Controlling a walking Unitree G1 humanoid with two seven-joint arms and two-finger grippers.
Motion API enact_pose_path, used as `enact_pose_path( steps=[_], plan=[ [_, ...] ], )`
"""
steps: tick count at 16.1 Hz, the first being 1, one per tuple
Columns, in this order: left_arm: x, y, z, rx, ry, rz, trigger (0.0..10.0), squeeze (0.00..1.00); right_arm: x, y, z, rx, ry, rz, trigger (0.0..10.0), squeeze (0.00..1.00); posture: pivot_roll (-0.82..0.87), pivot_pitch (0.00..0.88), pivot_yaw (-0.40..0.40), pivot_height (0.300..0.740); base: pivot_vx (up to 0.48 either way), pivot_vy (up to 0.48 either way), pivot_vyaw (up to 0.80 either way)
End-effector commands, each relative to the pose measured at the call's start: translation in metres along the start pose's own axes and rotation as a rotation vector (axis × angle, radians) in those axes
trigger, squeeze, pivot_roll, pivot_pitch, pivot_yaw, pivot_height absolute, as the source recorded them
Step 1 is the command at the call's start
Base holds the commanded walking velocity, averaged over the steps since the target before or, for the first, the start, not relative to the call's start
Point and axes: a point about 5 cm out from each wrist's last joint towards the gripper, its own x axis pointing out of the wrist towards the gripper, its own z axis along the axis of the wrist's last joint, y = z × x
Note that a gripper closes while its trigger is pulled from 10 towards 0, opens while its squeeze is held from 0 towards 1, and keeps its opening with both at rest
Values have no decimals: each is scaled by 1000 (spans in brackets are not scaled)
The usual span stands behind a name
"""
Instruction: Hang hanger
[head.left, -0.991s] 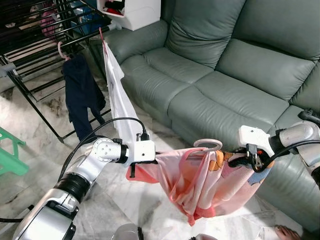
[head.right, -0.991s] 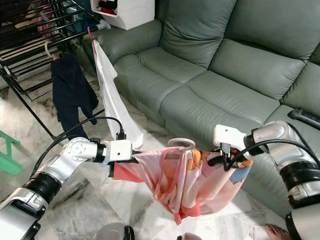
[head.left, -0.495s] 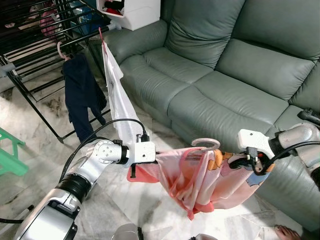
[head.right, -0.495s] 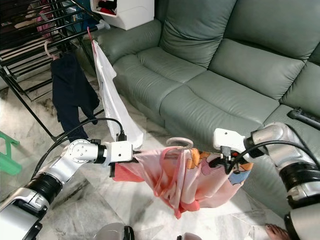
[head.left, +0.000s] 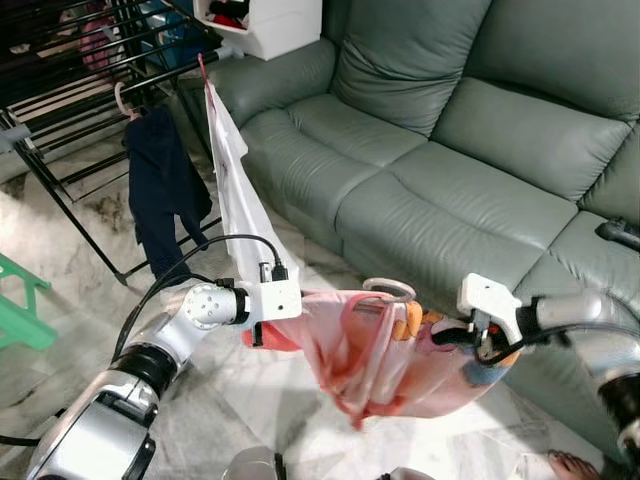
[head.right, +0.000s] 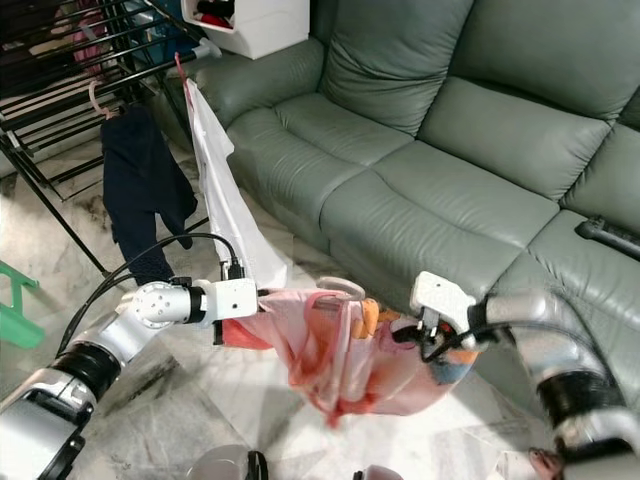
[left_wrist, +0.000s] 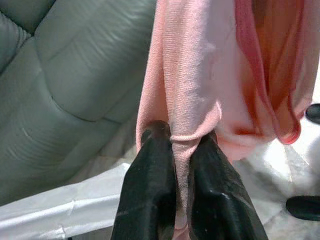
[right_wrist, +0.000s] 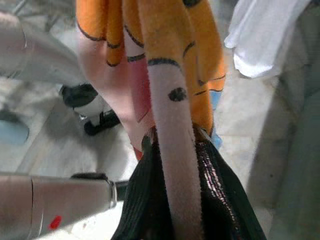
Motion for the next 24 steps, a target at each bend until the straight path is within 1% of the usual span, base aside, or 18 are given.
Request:
enact_pose_path(
  steps=[1,2,3,4,5,6,10,11,12,14,15,17,18,19,20,21,23,24],
  plan=[
    [1,4,1,-15,-2,37,10000,1000,4,-1,23,-44,-132,-9,0,0,-68,0,37,740,0,0,0],
    [1,4,-3,-8,13,81,10000,1000,14,14,18,8,-177,-49,0,0,-70,0,33,740,0,0,0],
    [1,0,-4,5,9,73,10000,1000,20,19,16,68,-212,-80,0,0,-69,0,31,740,0,0,0],
    [3,-8,-4,24,-5,66,10000,1000,30,28,11,140,-245,-120,0,0,-66,0,31,740,0,0,0],
    [4,-16,-4,33,-30,79,10000,1000,41,41,4,165,-235,-175,0,0,-66,0,34,740,0,0,0],
    [4,-18,-5,42,-35,152,10000,1000,49,49,-1,225,-243,-244,0,0,-67,0,38,740,0,0,0],
    [-3,-26,-19,-226,-45,332,10000,1000,59,58,-2,337,-277,-424,0,0,-92,0,59,740,0,0,0],
    [-4,-30,-20,-241,-51,351,10000,1000,59,59,-2,346,-276,-455,0,0,-92,0,58,740,0,0,0],
    [-4,-34,-19,-252,-71,353,10000,1000,62,60,-2,357,-248,-467,10000,0,-89,0,54,740,0,0,0],
    [-4,-39,-16,-225,-97,309,10000,1000,61,60,-2,366,-235,-491,10000,0,-84,0,48,740,0,0,0],
    [-5,-44,-13,-149,-114,261,10000,1000,62,60,-3,372,-211,-501,10000,0,-84,0,46,740,0,0,0],
    [-5,-52,-11,-27,-116,140,10000,1000,63,65,0,264,-186,-499,10000,0,-84,0,46,740,0,0,0],
    [-5,-53,-11,28,-113,90,10000,1000,63,65,2,256,-183,-509,10000,0,-86,0,50,740,0,0,0],
    [-5,-48,-11,17,-109,91,10000,1000,63,62,1,281,-165,-546,10000,0,-88,0,53,740,0,0,0],
    [-6,-42,-11,-26,-108,133,10000,1000,62,59,2,288,-174,-568,10000,0,-91,0,58,740,0,0,0],
    [-6,-31,-15,-133,-85,258,10000,1000,59,56,2,294,-185,-622,10000,0,-93,0,63,740,0,0,0],
    [-10,-26,-23,-368,-77,446,10000,1000,57,55,5,381,-247,-691,10000,0,-97,0,66,740,0,0,0],
    [-14,-24,-34,-676,-68,628,10000,478,59,60,13,379,-293,-694,10000,0,-95,0,65,740,0,0,0]
  ],
)
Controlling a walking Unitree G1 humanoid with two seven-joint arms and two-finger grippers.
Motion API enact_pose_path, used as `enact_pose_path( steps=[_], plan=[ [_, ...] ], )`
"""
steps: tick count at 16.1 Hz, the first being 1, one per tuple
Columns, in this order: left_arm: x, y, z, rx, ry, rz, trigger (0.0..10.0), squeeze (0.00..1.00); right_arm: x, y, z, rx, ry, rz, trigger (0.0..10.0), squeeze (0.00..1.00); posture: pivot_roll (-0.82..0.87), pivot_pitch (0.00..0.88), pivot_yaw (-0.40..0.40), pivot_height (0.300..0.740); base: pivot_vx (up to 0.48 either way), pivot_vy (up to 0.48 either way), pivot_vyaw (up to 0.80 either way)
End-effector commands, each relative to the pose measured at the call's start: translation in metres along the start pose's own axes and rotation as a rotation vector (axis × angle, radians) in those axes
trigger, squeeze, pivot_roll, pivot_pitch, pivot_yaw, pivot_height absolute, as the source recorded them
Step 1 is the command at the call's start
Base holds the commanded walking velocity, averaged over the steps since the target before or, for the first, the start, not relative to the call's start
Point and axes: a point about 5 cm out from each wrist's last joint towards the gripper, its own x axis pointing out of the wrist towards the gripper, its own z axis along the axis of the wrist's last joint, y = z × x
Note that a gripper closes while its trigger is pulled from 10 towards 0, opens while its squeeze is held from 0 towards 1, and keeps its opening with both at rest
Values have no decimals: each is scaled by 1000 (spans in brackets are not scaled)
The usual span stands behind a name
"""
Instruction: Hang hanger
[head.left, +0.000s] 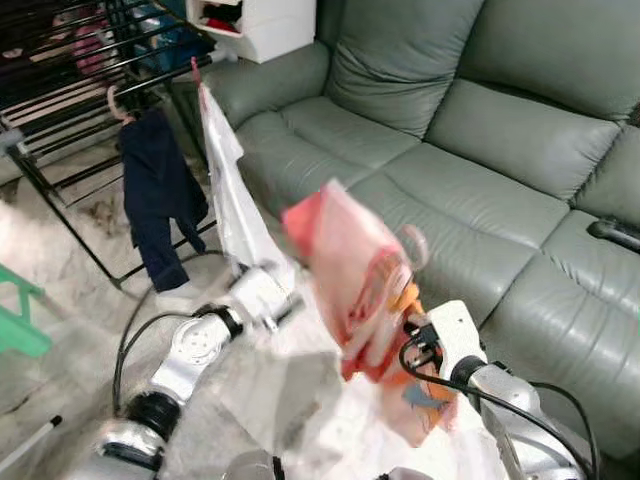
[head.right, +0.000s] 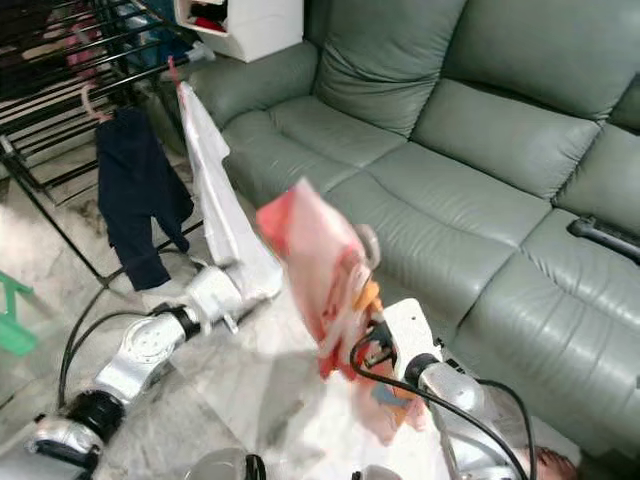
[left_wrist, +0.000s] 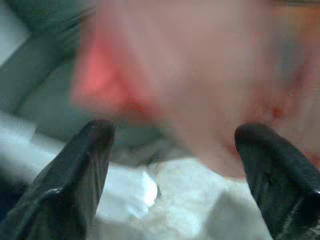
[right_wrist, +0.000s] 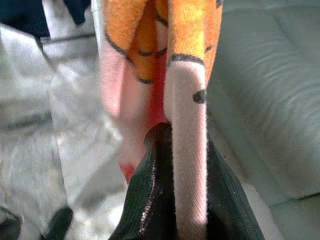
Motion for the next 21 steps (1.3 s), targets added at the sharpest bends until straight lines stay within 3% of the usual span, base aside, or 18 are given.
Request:
enact_pose_path(
  steps=[1,3,6,11,13,15,17,21],
  plan=[
    [-9,15,-14,-293,60,225,10000,0,0,6,16,6,-89,-7,10000,0,-91,0,63,740,0,0,0],
    [-15,23,-19,-370,65,408,10000,0,4,14,24,-8,-128,-1,10000,0,-85,0,60,740,0,0,391],
    [-21,31,-16,-404,49,571,10000,0,9,21,41,-12,-192,1,10000,0,-78,0,55,740,0,0,773],
    [-29,37,-13,-398,53,659,10000,0,9,18,54,16,-257,-39,10000,0,-68,0,49,740,0,0,763],
    [-32,39,-11,-375,58,692,10000,0,7,17,68,-98,-292,-23,10000,0,-65,0,47,740,0,0,750],
    [-33,41,-8,-355,57,684,10000,0,7,10,83,-142,-334,-49,10000,0,-61,0,46,740,0,0,731],
    [-35,48,-5,-346,40,687,10000,0,13,-4,91,-114,-350,-108,10000,0,-36,0,40,740,0,0,731],
    [-46,53,-7,-283,50,762,10000,0,26,-11,76,-2,-255,-157,10000,0,3,0,26,740,0,0,717]
  ],
)
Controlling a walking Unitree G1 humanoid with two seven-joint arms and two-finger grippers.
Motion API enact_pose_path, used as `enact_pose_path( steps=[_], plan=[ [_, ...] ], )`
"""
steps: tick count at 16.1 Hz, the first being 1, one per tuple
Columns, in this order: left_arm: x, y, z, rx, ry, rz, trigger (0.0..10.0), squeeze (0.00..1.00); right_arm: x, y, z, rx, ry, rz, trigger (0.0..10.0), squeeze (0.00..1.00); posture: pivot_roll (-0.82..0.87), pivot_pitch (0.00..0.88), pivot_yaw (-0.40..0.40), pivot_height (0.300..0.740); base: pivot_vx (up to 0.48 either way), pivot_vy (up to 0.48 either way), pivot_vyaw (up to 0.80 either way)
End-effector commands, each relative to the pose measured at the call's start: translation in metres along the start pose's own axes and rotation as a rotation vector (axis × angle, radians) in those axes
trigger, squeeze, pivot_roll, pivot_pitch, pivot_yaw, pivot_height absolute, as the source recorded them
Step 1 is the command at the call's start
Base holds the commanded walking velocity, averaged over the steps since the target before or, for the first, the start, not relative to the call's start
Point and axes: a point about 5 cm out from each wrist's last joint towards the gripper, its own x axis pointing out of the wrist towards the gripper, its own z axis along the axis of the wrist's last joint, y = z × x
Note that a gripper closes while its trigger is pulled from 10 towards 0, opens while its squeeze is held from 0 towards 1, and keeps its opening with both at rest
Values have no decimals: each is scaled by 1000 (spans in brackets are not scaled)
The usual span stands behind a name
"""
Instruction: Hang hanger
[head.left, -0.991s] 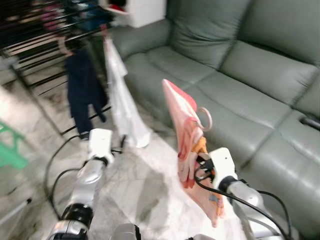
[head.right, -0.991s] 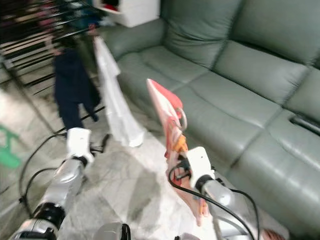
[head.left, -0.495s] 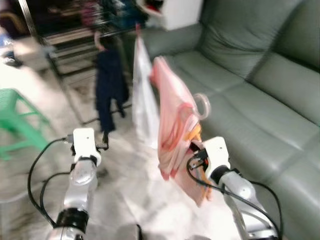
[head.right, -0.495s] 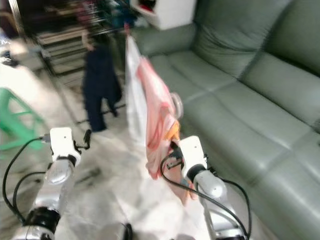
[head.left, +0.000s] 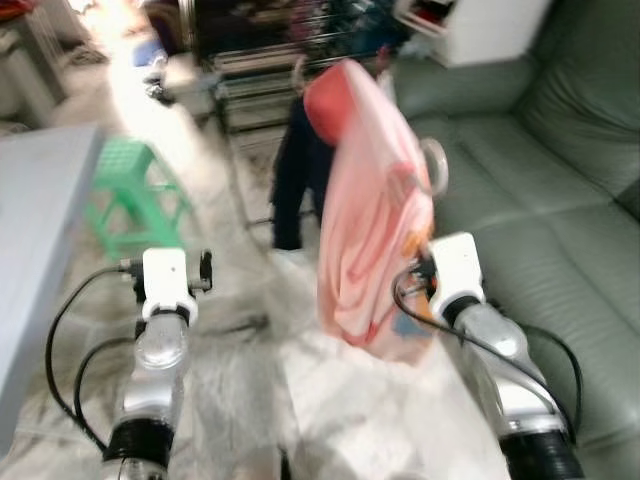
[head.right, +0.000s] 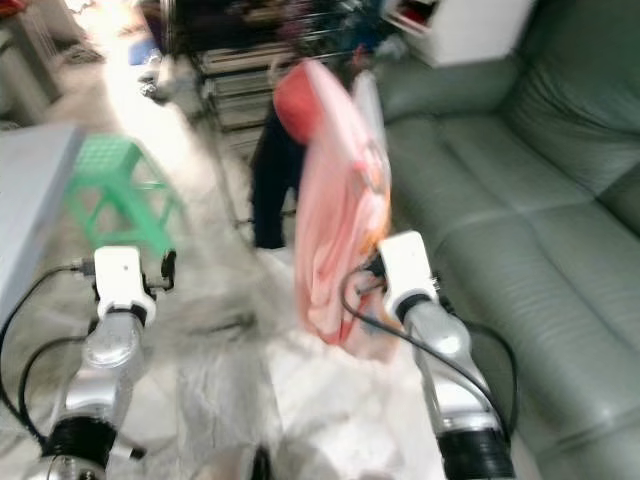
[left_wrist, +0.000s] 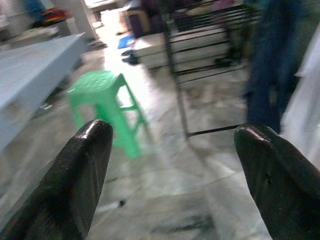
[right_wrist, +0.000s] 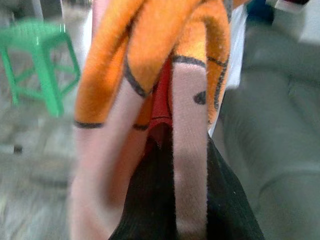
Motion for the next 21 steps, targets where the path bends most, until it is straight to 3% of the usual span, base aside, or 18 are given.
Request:
enact_pose_path(
  steps=[1,3,5,9,12,15,21],
  plan=[
    [-3,7,-2,19,-3,23,10000,0,10,8,9,-47,-55,26,10000,0,9,0,29,740,0,0,656],
    [0,1,7,51,-55,2,10000,0,27,0,22,-82,-99,-33,10000,0,20,0,35,740,0,0,638],
    [5,0,13,51,-67,11,10000,0,35,-2,20,-39,-66,-72,10000,0,24,0,40,740,0,0,609],
    [1,5,8,36,-38,-13,10000,0,23,10,-16,136,90,-39,10000,0,11,0,42,740,0,0,0],
    [0,-4,8,33,-45,-57,10000,0,11,31,-43,217,260,46,10000,0,-7,0,45,740,0,0,0],
    [2,-9,11,21,-48,-67,10000,0,4,40,-55,204,355,101,10000,0,-16,0,41,740,289,384,0],
    [3,-19,13,12,-55,-103,10000,0,10,46,-45,198,337,143,10000,0,-19,0,40,740,305,371,0]
  ],
)
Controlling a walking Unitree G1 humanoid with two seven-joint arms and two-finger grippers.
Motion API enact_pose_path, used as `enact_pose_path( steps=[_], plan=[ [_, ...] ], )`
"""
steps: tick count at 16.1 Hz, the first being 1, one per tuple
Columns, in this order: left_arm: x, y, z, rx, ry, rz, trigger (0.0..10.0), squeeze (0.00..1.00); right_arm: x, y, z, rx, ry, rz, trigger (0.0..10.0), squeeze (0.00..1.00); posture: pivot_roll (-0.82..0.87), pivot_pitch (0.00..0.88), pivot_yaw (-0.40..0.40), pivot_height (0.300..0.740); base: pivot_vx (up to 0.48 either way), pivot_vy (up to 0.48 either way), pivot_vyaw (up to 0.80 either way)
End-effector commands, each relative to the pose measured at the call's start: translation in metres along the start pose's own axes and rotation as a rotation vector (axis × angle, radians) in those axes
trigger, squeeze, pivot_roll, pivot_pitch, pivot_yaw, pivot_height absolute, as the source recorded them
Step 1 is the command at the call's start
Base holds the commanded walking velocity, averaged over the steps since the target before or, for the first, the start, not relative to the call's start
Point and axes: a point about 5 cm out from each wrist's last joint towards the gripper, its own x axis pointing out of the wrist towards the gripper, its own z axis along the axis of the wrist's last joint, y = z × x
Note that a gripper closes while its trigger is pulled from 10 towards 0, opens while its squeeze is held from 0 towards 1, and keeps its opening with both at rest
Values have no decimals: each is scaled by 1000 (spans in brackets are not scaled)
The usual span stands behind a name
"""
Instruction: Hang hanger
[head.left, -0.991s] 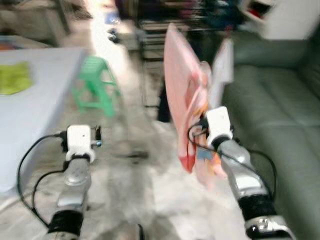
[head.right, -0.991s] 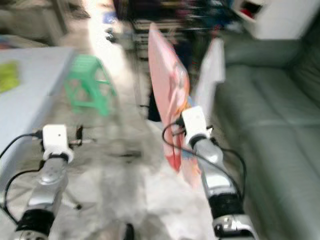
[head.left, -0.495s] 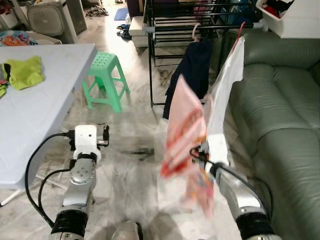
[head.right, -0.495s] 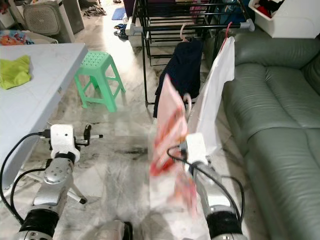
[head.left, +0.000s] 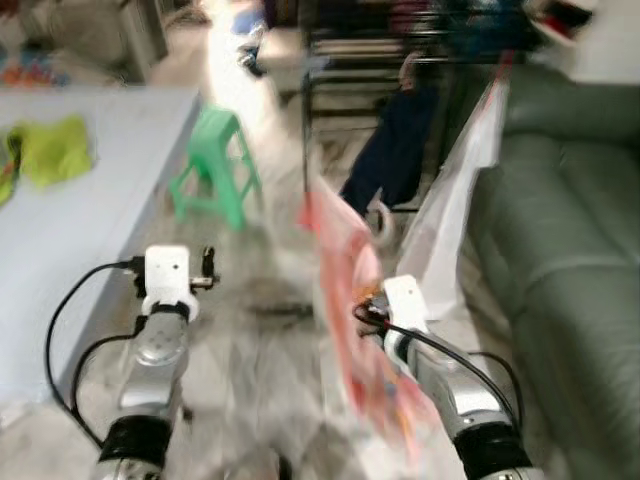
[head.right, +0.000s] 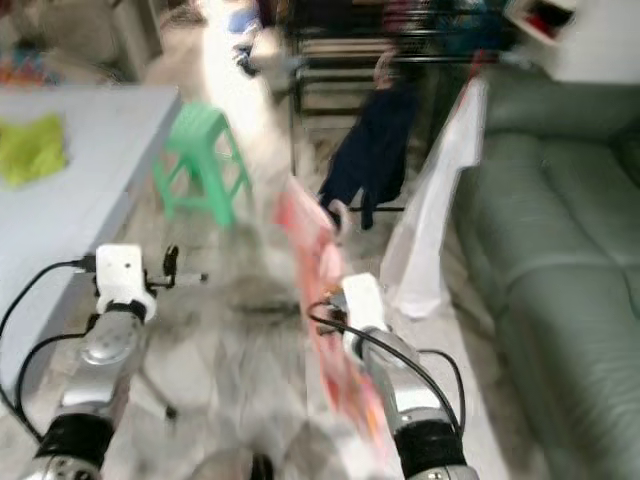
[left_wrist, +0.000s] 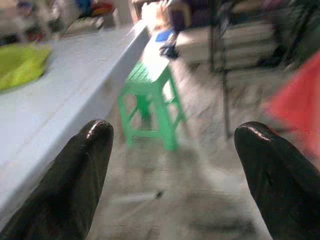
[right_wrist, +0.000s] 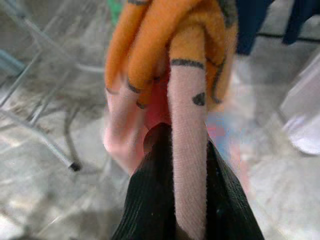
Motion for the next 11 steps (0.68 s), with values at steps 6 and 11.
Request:
enact_pose_path(
  steps=[6,11],
  plan=[
    [-1,-15,0,-14,3,-62,10000,0,2,-11,10,3,-50,-77,10000,0,-19,0,41,740,374,298,0],
    [-1,-24,4,-34,-14,-109,10000,0,7,-22,12,24,-42,-107,10000,0,-18,0,39,740,469,0,0]
  ],
)
